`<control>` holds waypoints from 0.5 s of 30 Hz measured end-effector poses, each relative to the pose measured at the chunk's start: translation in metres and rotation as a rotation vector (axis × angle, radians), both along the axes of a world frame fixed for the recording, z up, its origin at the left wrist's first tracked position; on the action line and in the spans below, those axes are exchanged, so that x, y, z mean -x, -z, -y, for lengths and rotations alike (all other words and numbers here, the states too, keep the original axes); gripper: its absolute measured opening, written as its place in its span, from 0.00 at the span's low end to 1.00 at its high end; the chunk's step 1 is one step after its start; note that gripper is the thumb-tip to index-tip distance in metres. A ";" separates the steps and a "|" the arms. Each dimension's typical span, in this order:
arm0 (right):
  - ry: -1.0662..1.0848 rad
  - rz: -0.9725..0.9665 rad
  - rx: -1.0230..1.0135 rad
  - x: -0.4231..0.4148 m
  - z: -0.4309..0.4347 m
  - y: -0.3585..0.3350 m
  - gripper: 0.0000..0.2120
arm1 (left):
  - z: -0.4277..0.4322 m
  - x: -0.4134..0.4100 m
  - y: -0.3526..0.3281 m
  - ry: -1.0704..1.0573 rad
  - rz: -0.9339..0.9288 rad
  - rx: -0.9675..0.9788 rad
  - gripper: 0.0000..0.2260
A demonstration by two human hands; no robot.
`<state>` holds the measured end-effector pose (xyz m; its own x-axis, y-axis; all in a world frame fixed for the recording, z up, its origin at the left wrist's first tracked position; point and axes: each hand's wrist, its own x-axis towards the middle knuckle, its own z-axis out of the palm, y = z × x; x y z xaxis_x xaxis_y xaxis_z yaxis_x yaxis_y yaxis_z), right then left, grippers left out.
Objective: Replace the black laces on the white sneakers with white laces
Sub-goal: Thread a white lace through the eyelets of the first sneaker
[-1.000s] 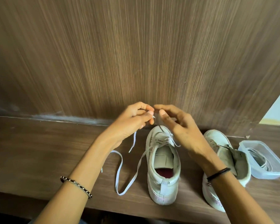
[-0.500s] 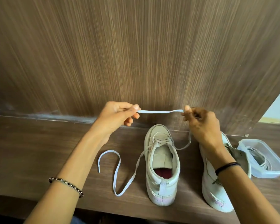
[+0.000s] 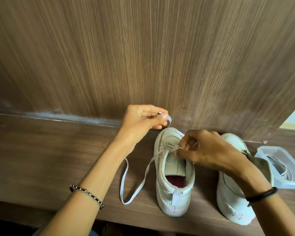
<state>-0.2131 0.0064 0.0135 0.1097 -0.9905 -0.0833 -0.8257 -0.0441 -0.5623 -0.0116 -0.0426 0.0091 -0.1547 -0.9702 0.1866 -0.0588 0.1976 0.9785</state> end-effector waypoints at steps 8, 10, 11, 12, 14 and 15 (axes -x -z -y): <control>0.023 0.472 -0.289 0.018 -0.003 -0.008 0.04 | -0.008 0.018 0.003 0.170 0.066 0.032 0.07; 0.002 0.529 -0.331 0.021 -0.003 -0.010 0.05 | -0.011 0.020 0.003 0.148 0.019 0.030 0.09; 0.003 0.553 -0.342 0.022 -0.003 -0.010 0.06 | -0.012 0.020 0.002 0.132 0.007 0.036 0.09; 0.011 0.569 -0.348 0.023 -0.003 -0.009 0.06 | -0.012 0.020 0.001 0.121 0.009 0.045 0.10; 0.028 0.574 -0.354 0.025 -0.001 -0.006 0.05 | -0.012 0.019 0.000 0.134 0.025 0.059 0.09; 0.031 0.575 -0.356 0.026 0.000 -0.005 0.06 | -0.013 0.019 -0.001 0.151 0.016 0.050 0.09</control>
